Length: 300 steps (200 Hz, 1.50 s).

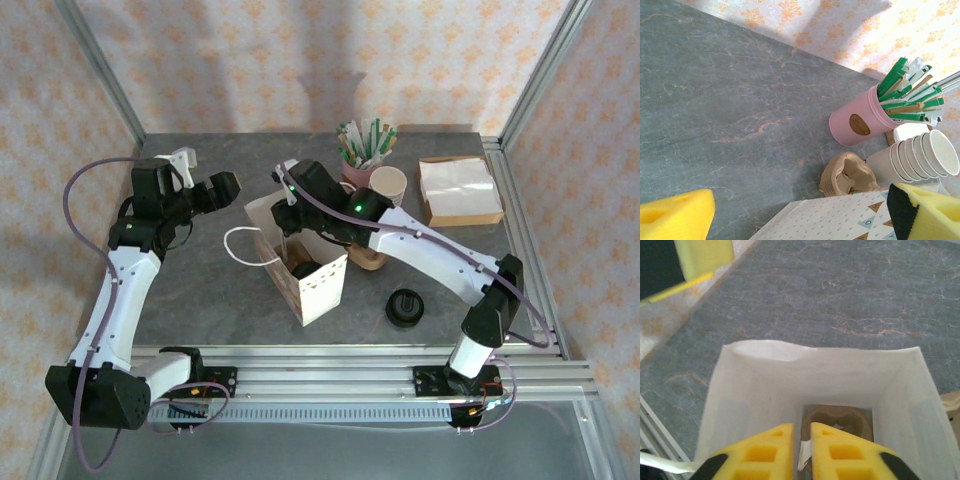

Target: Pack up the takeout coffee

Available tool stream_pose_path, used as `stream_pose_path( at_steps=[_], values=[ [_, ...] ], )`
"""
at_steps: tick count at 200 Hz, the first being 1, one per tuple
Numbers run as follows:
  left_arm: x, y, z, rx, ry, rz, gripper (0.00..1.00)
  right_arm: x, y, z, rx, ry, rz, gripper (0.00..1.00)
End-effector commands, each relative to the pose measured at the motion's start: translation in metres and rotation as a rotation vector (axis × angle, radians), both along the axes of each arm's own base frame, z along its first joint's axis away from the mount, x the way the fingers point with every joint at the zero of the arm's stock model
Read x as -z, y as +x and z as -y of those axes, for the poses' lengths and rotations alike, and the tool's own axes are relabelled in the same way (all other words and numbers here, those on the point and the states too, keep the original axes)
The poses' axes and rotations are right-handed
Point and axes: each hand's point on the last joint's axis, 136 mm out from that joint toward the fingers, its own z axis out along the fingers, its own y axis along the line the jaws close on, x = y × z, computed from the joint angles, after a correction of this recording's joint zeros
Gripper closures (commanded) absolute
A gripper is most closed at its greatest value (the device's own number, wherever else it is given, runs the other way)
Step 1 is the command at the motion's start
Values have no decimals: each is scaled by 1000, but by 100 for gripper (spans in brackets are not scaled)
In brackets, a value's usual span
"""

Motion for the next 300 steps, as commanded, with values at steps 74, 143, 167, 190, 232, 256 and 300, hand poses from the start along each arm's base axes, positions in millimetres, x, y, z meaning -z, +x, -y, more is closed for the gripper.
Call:
stream_pose_path(
  at_steps=[74, 143, 167, 190, 232, 256, 300],
  values=[
    [-13, 5, -2, -15, -5, 35, 9, -15, 4, 8, 35, 1, 52, 70],
    [-12, 6, -2, -12, -3, 32, 9, -85, 2, 55, 89, 2, 281, 70],
    [-12, 6, -2, -11, -2, 32, 9, -107, 15, 94, 195, 13, 346, 73],
    [-10, 6, -1, -10, -2, 28, 9, -110, 42, 143, 320, 89, 286, 73],
    [-11, 6, -2, -10, 4, 30, 9, -76, 107, 268, 657, 175, 171, 73],
    [-11, 6, -2, -11, 3, 28, 9, -40, 138, 334, 830, 249, 63, 71],
    [-13, 4, -2, -13, 4, 31, 9, 59, 194, 384, 978, 353, -159, 58]
  ],
)
